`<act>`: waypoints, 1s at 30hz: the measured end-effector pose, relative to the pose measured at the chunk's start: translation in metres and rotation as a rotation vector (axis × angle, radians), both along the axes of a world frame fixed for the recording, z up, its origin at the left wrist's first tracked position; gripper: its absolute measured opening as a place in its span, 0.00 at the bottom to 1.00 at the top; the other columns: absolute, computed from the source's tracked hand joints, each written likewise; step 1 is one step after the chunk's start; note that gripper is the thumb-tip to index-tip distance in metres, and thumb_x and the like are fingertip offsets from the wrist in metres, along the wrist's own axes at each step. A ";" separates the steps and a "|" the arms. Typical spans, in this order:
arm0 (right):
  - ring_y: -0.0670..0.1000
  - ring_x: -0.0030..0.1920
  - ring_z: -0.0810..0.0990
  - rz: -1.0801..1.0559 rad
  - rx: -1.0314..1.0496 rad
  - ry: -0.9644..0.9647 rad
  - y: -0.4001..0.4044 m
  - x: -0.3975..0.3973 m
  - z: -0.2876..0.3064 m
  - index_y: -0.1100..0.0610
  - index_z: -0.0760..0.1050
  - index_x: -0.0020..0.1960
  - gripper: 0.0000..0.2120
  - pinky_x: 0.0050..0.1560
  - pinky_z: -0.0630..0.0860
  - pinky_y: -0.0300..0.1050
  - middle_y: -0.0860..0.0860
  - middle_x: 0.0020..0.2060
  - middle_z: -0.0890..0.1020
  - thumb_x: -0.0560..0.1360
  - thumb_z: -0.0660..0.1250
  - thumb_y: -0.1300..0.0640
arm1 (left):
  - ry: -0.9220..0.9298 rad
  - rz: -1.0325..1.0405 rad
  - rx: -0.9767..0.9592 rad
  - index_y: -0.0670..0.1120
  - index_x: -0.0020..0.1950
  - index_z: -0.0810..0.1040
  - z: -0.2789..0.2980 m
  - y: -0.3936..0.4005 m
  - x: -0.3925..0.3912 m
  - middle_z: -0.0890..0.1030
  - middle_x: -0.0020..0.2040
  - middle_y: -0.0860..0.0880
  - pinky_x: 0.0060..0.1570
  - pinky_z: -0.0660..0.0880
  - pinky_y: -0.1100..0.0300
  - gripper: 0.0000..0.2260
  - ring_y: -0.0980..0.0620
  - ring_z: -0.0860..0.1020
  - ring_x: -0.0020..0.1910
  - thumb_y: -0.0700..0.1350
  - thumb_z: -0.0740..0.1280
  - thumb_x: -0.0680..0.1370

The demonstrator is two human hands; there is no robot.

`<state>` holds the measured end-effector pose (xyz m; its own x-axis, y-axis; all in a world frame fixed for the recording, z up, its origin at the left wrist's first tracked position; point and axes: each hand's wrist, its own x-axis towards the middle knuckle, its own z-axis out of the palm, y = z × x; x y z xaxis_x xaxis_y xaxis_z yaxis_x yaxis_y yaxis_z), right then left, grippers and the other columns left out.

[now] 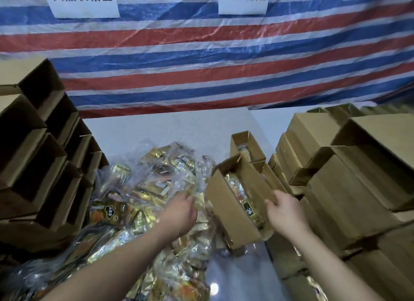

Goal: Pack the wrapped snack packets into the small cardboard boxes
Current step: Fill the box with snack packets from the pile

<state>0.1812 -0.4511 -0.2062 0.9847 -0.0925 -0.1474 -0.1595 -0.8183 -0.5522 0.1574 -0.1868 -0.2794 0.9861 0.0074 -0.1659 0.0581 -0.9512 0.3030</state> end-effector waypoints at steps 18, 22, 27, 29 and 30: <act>0.58 0.52 0.81 -0.115 -0.090 0.031 0.095 0.224 -0.048 0.55 0.74 0.63 0.14 0.41 0.73 0.44 0.54 0.54 0.82 0.79 0.63 0.62 | 0.273 -0.545 0.547 0.54 0.80 0.43 -0.146 -0.054 0.196 0.47 0.79 0.40 0.69 0.35 0.29 0.39 0.31 0.43 0.77 0.70 0.51 0.76; 0.58 0.55 0.81 -0.111 -0.127 0.024 0.107 0.249 -0.067 0.56 0.71 0.68 0.19 0.43 0.73 0.45 0.55 0.58 0.80 0.78 0.66 0.61 | 0.274 -0.421 0.469 0.54 0.80 0.41 -0.162 -0.042 0.194 0.49 0.79 0.35 0.72 0.40 0.30 0.36 0.30 0.47 0.77 0.65 0.55 0.79; 0.59 0.55 0.81 -0.143 -0.142 0.027 0.118 0.261 -0.085 0.59 0.70 0.66 0.17 0.41 0.70 0.45 0.56 0.59 0.80 0.78 0.65 0.64 | 0.294 -0.351 0.498 0.54 0.80 0.39 -0.163 -0.025 0.189 0.48 0.79 0.34 0.73 0.45 0.34 0.32 0.31 0.49 0.77 0.58 0.53 0.82; 0.59 0.54 0.81 -0.151 -0.172 0.012 0.128 0.261 -0.088 0.59 0.70 0.66 0.17 0.39 0.70 0.46 0.56 0.59 0.79 0.78 0.65 0.65 | 0.321 -0.345 0.546 0.54 0.80 0.38 -0.161 -0.012 0.183 0.49 0.79 0.34 0.73 0.46 0.34 0.32 0.31 0.50 0.77 0.58 0.52 0.82; 0.59 0.53 0.81 -0.154 -0.194 -0.005 0.127 0.261 -0.088 0.60 0.69 0.66 0.17 0.38 0.69 0.46 0.56 0.59 0.79 0.78 0.65 0.66 | 0.326 -0.340 0.553 0.53 0.80 0.38 -0.160 -0.013 0.182 0.49 0.79 0.34 0.73 0.46 0.34 0.32 0.31 0.50 0.77 0.59 0.53 0.82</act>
<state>0.4425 -0.3243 -0.2943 0.9575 -0.2676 -0.1078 -0.2883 -0.8755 -0.3877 0.3395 -0.1998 -0.4393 0.8500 -0.1228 -0.5122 -0.2627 -0.9417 -0.2101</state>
